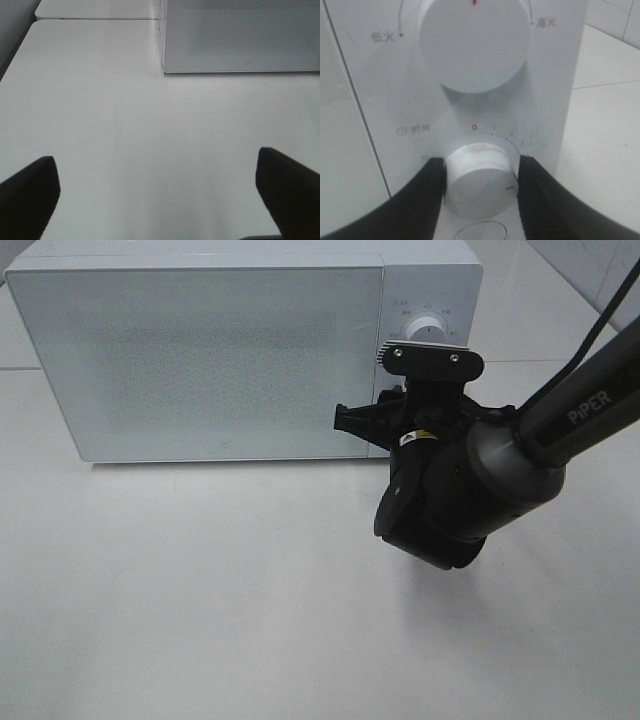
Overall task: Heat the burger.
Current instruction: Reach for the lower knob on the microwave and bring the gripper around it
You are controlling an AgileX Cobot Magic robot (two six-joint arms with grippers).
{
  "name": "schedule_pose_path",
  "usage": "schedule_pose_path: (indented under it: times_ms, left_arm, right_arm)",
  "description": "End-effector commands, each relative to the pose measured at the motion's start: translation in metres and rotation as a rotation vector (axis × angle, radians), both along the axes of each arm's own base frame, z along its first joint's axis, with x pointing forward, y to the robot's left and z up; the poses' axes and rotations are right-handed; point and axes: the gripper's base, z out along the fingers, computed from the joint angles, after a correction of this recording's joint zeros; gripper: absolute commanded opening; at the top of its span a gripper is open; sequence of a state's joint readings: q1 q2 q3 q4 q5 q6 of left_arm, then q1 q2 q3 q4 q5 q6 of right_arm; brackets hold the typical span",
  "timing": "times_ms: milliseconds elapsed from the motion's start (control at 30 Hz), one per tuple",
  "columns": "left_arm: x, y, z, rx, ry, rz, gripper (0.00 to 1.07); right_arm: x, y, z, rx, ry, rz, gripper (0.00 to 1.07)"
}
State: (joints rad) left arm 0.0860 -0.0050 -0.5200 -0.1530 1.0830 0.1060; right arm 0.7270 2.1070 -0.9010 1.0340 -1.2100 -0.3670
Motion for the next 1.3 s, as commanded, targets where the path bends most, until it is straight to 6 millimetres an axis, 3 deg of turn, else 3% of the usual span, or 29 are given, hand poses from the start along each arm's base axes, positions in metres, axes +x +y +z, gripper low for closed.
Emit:
schedule_pose_path:
  times_ms: [33,100,500,1300]
  left_arm:
    - [-0.002,0.000,0.000,-0.006,-0.025,0.007,1.00]
    - [-0.002,0.000,0.000,-0.006,-0.025,0.007,1.00]
    - [-0.002,0.000,0.000,-0.006,-0.025,0.007,1.00]
    - [-0.002,0.000,0.000,-0.006,-0.025,0.007,1.00]
  right_arm:
    - [0.003,-0.003,0.019,-0.044,-0.194,-0.036,0.08]
    - [0.003,-0.003,0.019,-0.040,-0.188,-0.034,0.00]
    - [0.003,-0.002,0.018,0.021,-0.195,-0.038,0.00]
    - [0.005,0.008,0.015,0.479,-0.212,0.015,0.01]
